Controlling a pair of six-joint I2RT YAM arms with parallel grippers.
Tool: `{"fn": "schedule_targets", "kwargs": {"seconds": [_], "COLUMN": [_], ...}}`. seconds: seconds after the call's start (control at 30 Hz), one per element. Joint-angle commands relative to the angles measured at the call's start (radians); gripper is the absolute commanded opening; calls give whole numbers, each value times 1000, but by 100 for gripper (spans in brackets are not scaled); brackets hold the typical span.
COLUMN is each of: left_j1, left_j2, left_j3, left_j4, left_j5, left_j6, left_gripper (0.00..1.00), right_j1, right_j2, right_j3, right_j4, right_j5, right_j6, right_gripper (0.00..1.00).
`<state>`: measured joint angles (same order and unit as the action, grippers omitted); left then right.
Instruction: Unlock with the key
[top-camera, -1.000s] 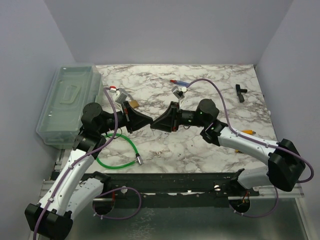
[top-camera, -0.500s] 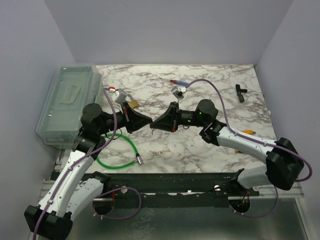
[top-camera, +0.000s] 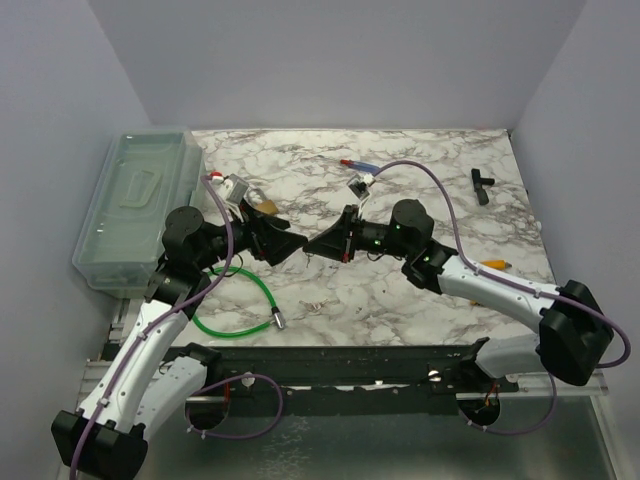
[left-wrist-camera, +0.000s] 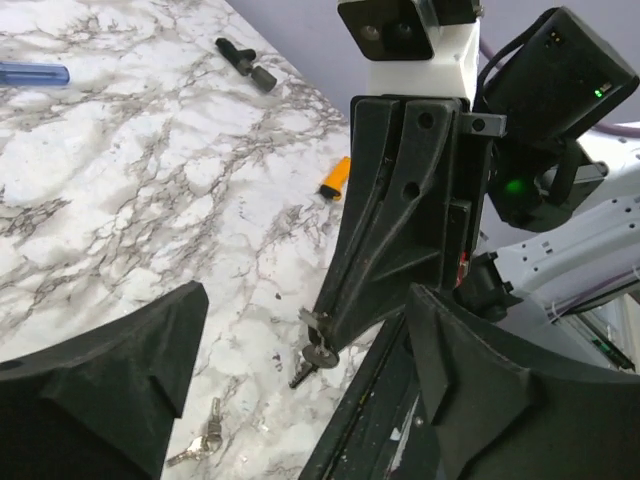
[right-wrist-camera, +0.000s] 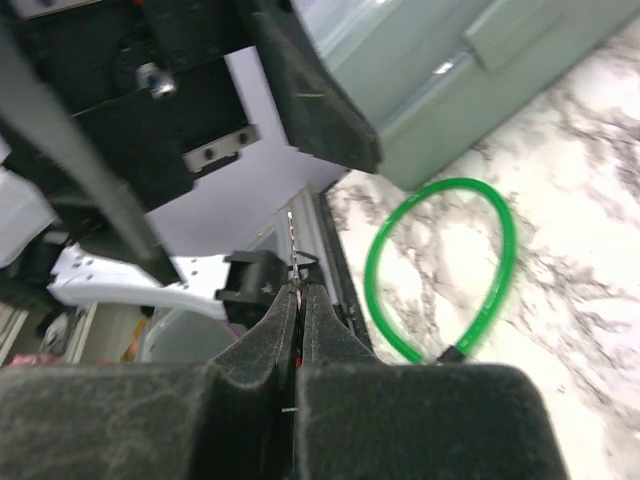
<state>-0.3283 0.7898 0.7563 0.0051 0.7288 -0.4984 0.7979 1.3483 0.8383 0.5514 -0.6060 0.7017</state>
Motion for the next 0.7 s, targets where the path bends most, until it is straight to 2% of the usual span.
{"fn": "schedule_targets", "kwargs": {"seconds": [0.0,0.27,0.4,0.67], "left_j1": [4,4,5,6], "left_j2": [6,19,50,138], "left_j3": [-12,6,26,77], "left_j4": [-20,-134,-201,-323], "left_j5": [-63,-312,-454,-700], "left_j6": [8,55,72,97], "left_gripper": [91,93,99,99], "right_j1": [6,6,5,6], "right_j2": [-53,-131,-160,-222], "right_j3": [-6,-73,-88,-118], "right_j4": [-194,-281,-325,-374], "right_j5": [235,375,434,469], "right_j6": [-18,-31,-38,-34], "right_gripper": [0,0,0,0]}}
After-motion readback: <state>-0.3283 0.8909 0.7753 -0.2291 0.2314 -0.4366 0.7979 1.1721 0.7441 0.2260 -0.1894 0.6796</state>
